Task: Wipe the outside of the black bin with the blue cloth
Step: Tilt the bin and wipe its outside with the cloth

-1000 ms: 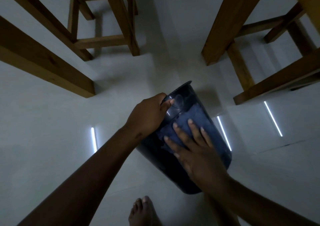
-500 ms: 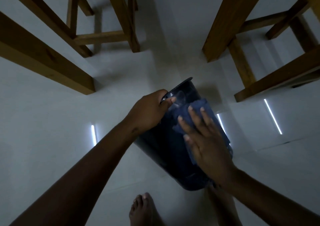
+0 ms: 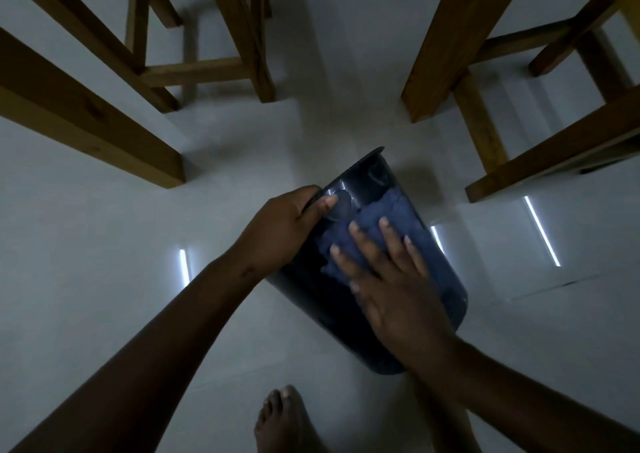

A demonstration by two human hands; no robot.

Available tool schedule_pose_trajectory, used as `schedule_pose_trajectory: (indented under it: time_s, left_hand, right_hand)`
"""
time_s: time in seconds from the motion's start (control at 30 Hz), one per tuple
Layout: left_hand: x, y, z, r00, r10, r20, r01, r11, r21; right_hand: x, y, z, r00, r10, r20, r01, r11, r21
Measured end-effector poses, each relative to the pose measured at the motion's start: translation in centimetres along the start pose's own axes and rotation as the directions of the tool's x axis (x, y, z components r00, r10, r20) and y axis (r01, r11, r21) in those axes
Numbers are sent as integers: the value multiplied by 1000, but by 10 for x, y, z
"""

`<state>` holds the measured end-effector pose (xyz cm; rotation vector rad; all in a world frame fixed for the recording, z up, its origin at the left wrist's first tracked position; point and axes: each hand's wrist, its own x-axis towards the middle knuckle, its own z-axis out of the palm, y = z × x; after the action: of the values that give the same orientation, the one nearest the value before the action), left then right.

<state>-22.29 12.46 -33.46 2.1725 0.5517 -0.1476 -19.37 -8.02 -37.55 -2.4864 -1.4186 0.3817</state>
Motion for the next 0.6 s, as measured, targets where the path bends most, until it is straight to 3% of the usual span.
schedule_pose_trajectory:
  time_s: [0.07,0.13,0.2,0.3,0.4,0.5,0.6]
  left_hand:
    - [1,3,0,1000,-19,-4,19,1000,3]
    - [2,6,-1,999,-49,-8,48,999,-13]
    - [3,8,0,998,-63,-10,62,998,-9]
    - [5,8,2,997,-75,-9,75,997,34]
    - [6,6,3,997,-70,-16,70,997,11]
    - [5,4,4,998,-62,-16,62,998,-21]
    - [6,8,5,996,-83,-31,83,996,11]
  right_hand:
    - [19,15,-13,990,130,-46,-120,977,178]
    - [32,33,-20,965,262,-14,-235,887,397]
    - [33,39,-21,945,327,17,-293,822,489]
    - [14,18,-11,967,254,-19,-245,948,202]
    - [-8,-10,5,1000,17,7,-17,999,-49]
    - [-3,-1,1,999,-34,-7,34,999,-35]
    - [22,24,-13,986,158,-45,-146,970,195]
